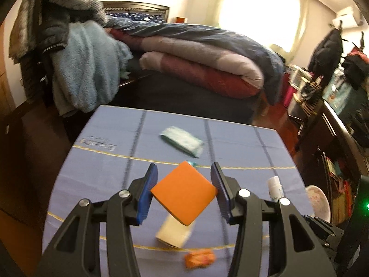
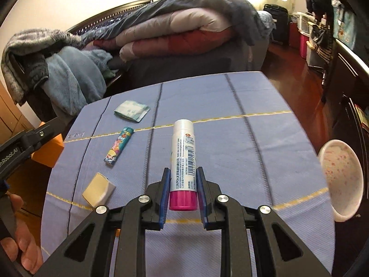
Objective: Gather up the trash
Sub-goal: 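Carry the orange box with left tool while right tool carries the glue stick to the wastebasket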
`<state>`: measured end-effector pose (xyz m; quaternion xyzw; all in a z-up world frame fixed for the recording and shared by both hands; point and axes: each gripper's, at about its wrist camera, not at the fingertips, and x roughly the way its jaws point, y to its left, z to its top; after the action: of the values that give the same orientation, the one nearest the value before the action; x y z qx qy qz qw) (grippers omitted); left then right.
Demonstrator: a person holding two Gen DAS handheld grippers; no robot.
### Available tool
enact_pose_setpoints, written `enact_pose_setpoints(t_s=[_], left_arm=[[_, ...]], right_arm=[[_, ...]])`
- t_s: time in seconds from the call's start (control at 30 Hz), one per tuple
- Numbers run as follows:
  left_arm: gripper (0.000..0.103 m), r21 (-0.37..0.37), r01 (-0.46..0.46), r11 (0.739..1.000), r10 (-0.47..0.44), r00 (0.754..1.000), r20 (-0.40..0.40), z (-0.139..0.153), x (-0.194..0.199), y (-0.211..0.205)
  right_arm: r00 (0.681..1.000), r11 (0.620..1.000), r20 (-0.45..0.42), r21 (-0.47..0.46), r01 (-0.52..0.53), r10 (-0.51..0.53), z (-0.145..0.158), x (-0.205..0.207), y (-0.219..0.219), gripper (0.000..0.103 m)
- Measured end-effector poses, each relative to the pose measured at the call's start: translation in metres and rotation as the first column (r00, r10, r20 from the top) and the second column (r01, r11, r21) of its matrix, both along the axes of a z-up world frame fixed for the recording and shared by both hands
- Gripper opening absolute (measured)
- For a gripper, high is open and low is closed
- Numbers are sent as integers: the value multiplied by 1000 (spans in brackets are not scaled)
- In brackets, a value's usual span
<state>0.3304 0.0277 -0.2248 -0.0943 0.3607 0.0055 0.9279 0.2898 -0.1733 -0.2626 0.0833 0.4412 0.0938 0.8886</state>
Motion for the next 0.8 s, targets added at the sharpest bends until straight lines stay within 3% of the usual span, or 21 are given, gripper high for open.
enact_pose_setpoints(t_s=[0.43, 0.8], left_arm=[[48, -9, 204, 979, -203, 979, 31, 17, -18, -101], [48, 15, 384, 923, -384, 922, 42, 20, -26, -195]], right_arm=[[991, 991, 35, 40, 129, -130, 14, -35, -89, 22], [956, 956, 57, 70, 283, -288, 14, -60, -173, 22]])
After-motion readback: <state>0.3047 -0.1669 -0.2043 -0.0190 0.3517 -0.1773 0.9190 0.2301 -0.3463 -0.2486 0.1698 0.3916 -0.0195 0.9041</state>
